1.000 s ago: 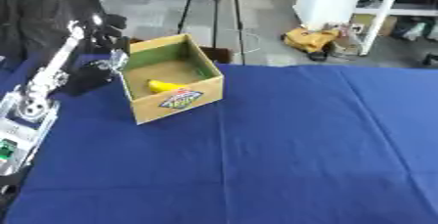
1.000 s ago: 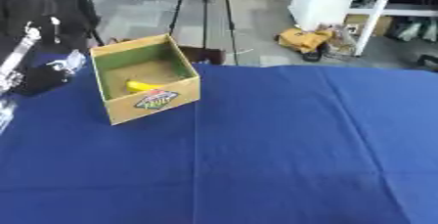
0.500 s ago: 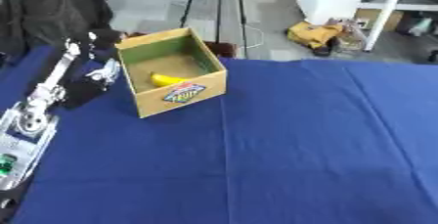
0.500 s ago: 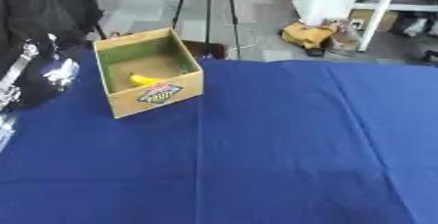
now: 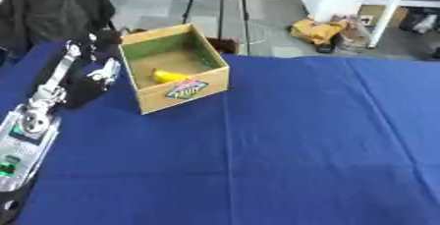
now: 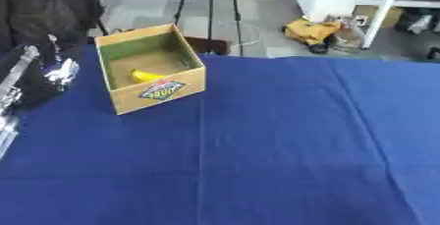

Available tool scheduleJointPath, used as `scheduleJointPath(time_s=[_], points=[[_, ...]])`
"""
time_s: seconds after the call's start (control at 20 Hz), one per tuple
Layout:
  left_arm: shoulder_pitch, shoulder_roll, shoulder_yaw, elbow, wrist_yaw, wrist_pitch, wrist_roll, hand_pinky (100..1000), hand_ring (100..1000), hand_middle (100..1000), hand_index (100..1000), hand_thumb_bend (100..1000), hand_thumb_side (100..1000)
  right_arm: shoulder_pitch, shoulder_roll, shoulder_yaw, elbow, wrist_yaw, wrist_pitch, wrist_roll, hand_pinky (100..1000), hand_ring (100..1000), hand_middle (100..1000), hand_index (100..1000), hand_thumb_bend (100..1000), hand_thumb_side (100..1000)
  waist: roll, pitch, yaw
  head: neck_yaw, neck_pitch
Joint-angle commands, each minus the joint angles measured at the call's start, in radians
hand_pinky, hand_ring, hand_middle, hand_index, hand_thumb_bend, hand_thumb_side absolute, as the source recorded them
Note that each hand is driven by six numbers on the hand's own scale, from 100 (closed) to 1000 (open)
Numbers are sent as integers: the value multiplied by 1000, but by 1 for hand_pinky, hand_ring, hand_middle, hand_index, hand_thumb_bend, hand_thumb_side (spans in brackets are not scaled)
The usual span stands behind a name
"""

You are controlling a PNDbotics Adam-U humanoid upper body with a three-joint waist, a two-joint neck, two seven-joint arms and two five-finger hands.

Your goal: Pick up objects on the table and place them in the box.

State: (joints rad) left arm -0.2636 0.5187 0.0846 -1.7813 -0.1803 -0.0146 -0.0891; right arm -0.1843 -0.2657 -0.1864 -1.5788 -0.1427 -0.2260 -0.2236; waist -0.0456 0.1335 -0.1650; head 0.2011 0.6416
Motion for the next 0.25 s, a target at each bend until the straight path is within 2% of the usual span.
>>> scheduleJointPath(time_s=[0.05,0.25], points=[[-6,13,14,-17,2,-1,-3,650,744,734,843,560,532,-6,-28,-9,-25,0,-1,-4,672,624,640,735,100,646,2,-14,1,1,8],[-4,11,14,-17,2,-1,-3,650,744,734,842,560,532,-5,-29,-9,-25,0,-1,-3,672,624,640,734,100,646,2,-14,1,1,9]])
